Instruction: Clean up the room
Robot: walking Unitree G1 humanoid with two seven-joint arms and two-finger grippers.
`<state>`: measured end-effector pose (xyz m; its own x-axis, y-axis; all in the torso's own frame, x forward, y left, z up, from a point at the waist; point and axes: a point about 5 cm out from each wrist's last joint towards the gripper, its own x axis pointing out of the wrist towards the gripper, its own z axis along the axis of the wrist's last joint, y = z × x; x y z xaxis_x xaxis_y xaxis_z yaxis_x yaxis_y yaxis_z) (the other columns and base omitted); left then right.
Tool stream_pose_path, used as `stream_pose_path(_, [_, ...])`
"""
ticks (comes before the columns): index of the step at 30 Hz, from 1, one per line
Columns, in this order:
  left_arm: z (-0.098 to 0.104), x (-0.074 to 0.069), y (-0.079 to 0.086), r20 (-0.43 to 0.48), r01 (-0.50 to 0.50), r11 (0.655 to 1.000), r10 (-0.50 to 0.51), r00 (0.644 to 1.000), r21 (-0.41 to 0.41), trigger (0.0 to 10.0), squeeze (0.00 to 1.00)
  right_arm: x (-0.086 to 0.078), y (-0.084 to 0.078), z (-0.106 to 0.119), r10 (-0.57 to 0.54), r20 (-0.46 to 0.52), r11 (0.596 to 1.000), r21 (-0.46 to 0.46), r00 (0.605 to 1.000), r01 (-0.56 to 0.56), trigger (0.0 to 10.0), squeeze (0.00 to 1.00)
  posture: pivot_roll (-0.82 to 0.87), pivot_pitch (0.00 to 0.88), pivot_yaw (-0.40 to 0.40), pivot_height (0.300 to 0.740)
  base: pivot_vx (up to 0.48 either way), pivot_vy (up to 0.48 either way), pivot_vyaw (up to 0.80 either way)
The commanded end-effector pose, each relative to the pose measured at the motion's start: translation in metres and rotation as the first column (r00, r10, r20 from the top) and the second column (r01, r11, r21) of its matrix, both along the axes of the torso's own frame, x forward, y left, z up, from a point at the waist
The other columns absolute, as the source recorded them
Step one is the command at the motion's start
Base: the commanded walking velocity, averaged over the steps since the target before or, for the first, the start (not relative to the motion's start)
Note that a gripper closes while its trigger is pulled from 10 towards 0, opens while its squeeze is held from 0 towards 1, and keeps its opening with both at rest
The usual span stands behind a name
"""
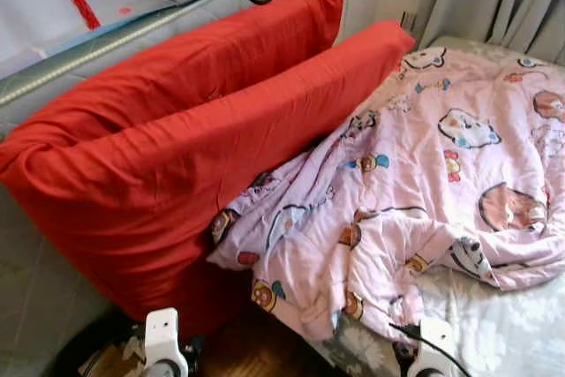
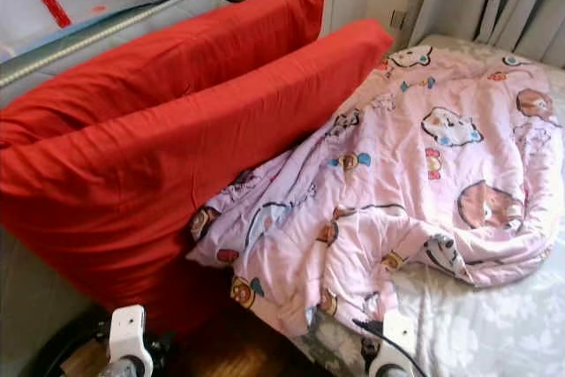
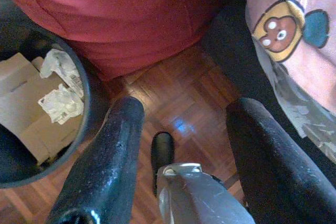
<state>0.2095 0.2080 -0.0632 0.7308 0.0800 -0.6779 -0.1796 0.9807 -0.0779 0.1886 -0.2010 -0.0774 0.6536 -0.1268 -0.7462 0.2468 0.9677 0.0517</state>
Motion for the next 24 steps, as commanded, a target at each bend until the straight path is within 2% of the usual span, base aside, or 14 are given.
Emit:
stream_pose_path(1, [-0.002, -0.004, 0.001, -0.01, 0.019, 1.0, -0.019, 1.0, 0.016, 10.0, 0.0, -0.003, 0.001, -0.002, -0.01, -0.004, 1.0, 0.005, 1.0, 0.01, 10.0, 0.0, 0.05, 0.099, 0.043, 0.74, 0.0, 0.0, 0.0])
stream_pose_path(5, [0.001, 0.001, 0.0, 0.017, 0.02, 1.0, -0.021, 1.0, 0.015, 10.0, 0.0, -0.002, 0.0, -0.001, -0.014, 0.006, 1.0, 0.004, 1.0, 0.014, 10.0, 0.0, 0.05, 0.098, 0.043, 0.74, 0.0, 0.0, 0.0])
stream_pose_path(8, [0.013, 0.016, 0.0, 0.103, 0.032, 0.999, -0.033, 0.994, 0.017, 10.0, 0.0, 0.009, -0.001, 0.006, -0.03, 0.058, 0.999, 0.017, 0.998, 0.029, 10.0, 0.0, 0.05, 0.1, 0.042, 0.74, 0.0, 0.0, 0.0])
stream_pose_path(11, [0.016, 0.021, 0.0, 0.129, 0.033, 0.999, -0.036, 0.991, 0.02, 10.0, 0.0, 0.013, -0.002, 0.009, -0.037, 0.08, 0.999, 0.021, 0.996, 0.036, 10.0, 0.0, 0.05, 0.103, 0.04, 0.74, 0.0, 0.0, 0.0])
stream_pose_path(13, [0.031, 0.036, 0.001, 0.237, 0.044, 0.999, -0.051, 0.97, 0.032, 10.0, 0.0, 0.03, -0.006, 0.021, -0.062, 0.182, 0.998, 0.032, 0.981, 0.058, 10.0, 0.0, 0.05, 0.111, 0.034, 0.74, 0.0, 0.0, 0.0])
stream_pose_path(17, [0.041, 0.044, 0.002, 0.301, 0.053, 0.997, -0.065, 0.951, 0.047, 10.0, 0.0, 0.037, -0.009, 0.027, -0.078, 0.232, 0.997, 0.031, 0.97, 0.072, 10.0, 0.0, 0.05, 0.115, 0.032, 0.74, 0.0, 0.0, 0.0])
stream_pose_path(18, [0.047, 0.048, 0.003, 0.341, 0.058, 0.997, -0.074, 0.937, 0.056, 10.0, 0.0, 0.04, -0.011, 0.03, -0.081, 0.255, 0.997, 0.024, 0.963, 0.078, 10.0, 0.0, 0.06, 0.119, 0.028, 0.74, 0.0, 0.0, 0.0])
stream_pose_path(19, [0.057, 0.054, 0.004, 0.41, 0.062, 0.995, -0.087, 0.908, 0.074, 10.0, 0.0, 0.043, -0.015, 0.035, -0.084, 0.293, 0.996, 0.01, 0.952, 0.085, 10.0, 0.0, 0.06, 0.124, 0.023, 0.74, 0.0, 0.0, 0.0])
stream_pose_path(24, [0.074, 0.056, 0.003, 0.525, 0.089, 0.989, -0.136, 0.84, 0.114, 10.0, 0.0, 0.047, -0.024, 0.046, -0.079, 0.406, 0.996, -0.005, 0.911, 0.089, 10.0, 0.0, 0.05, 0.137, 0.013, 0.74, 0.0, 0.0, 0.0])
